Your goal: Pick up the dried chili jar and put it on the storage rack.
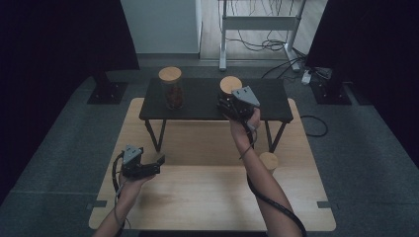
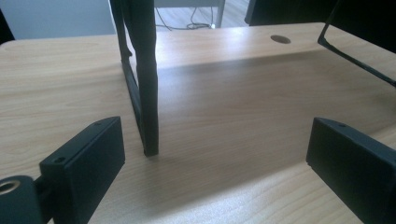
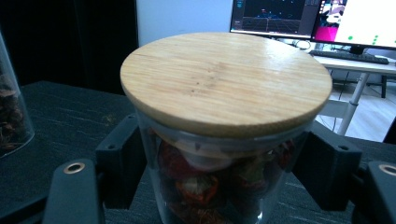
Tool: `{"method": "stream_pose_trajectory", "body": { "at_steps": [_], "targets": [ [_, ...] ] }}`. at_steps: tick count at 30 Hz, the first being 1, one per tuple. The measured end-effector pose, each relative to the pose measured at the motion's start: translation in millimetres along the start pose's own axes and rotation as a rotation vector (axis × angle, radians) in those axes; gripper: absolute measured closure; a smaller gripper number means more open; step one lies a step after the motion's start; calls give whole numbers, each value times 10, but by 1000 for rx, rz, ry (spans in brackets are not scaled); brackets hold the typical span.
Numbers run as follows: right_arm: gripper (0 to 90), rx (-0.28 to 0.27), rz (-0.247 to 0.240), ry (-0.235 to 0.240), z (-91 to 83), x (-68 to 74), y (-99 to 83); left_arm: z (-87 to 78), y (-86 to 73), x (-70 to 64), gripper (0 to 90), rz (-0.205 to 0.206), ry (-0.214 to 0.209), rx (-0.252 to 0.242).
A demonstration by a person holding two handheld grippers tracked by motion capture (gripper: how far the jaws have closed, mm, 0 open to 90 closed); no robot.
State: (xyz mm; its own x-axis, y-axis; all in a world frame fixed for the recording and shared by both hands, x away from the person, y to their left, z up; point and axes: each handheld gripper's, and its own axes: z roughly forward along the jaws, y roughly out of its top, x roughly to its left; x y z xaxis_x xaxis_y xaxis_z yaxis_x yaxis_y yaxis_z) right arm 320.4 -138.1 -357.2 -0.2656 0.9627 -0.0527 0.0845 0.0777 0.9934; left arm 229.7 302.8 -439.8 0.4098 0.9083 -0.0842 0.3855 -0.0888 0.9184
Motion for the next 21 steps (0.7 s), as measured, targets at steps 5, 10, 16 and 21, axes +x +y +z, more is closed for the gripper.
{"method": "stream_pose_trajectory", "body": {
  "at_steps": [5,10,16,21],
  "targets": [
    [246,4,2,-12,-3,25,-21,-11,2,4,41,-3,0,-6],
    [246,-17,-1,-20,-34,41,-31,-5,4,0,41,0,-3,-4],
    [236,-31,-3,-15,-67,25,-22,-7,5,-4,41,0,-4,-4],
    [221,-37,-3,-12,-91,21,-25,-9,7,-10,40,3,-6,-4]
  ]
}}
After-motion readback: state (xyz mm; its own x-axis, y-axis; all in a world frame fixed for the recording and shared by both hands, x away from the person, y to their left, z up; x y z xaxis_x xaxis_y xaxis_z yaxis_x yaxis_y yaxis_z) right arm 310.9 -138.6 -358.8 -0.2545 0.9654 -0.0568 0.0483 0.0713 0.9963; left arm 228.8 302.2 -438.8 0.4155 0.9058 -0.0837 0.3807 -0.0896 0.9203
